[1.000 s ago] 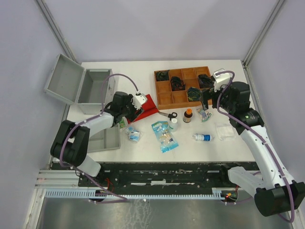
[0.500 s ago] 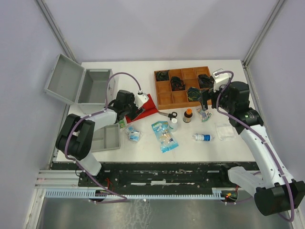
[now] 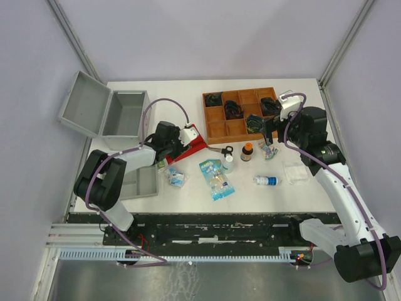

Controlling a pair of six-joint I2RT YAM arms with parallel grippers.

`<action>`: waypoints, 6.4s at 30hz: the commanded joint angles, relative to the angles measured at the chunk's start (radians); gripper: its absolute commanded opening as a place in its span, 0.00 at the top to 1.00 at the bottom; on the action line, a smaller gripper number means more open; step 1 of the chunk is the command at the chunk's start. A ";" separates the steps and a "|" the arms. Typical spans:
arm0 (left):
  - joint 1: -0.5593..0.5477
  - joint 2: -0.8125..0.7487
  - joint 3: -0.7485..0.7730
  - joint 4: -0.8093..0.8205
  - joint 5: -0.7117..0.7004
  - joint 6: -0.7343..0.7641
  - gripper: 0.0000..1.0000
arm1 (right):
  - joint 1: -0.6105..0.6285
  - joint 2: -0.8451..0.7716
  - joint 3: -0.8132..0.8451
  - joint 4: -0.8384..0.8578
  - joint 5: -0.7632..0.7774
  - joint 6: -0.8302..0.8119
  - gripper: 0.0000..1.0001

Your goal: Organize the medicine kit

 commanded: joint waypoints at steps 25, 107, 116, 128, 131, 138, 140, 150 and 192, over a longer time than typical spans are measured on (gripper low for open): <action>-0.015 -0.286 0.131 0.071 -0.075 -0.331 0.97 | 0.024 0.096 0.145 0.060 -0.180 0.130 0.00; -0.171 -0.213 0.467 -0.014 0.281 -0.982 0.27 | 0.253 0.293 0.372 0.023 -0.028 0.287 0.99; -0.201 -0.266 0.502 -0.060 0.312 -0.878 0.05 | 0.273 0.338 0.472 -0.170 -0.099 0.177 0.99; -0.220 -0.344 0.538 -0.243 0.566 -0.330 0.12 | 0.300 0.290 0.479 -0.343 -0.413 -0.112 0.99; -0.220 -0.340 0.534 -0.263 0.629 -0.315 0.17 | 0.299 0.277 0.472 -0.362 -0.477 -0.144 0.99; -0.218 -0.323 0.528 -0.298 0.728 -0.302 0.27 | 0.301 0.274 0.473 -0.451 -0.590 -0.222 0.99; -0.217 -0.309 0.531 -0.294 0.769 -0.321 0.28 | 0.306 0.278 0.472 -0.465 -0.602 -0.228 0.99; -0.219 -0.242 0.526 -0.257 0.888 -0.392 0.48 | 0.316 0.281 0.478 -0.481 -0.608 -0.225 0.99; -0.154 -0.297 0.379 0.067 0.673 -0.705 0.14 | 0.225 0.134 0.291 -0.353 -0.178 -0.089 0.99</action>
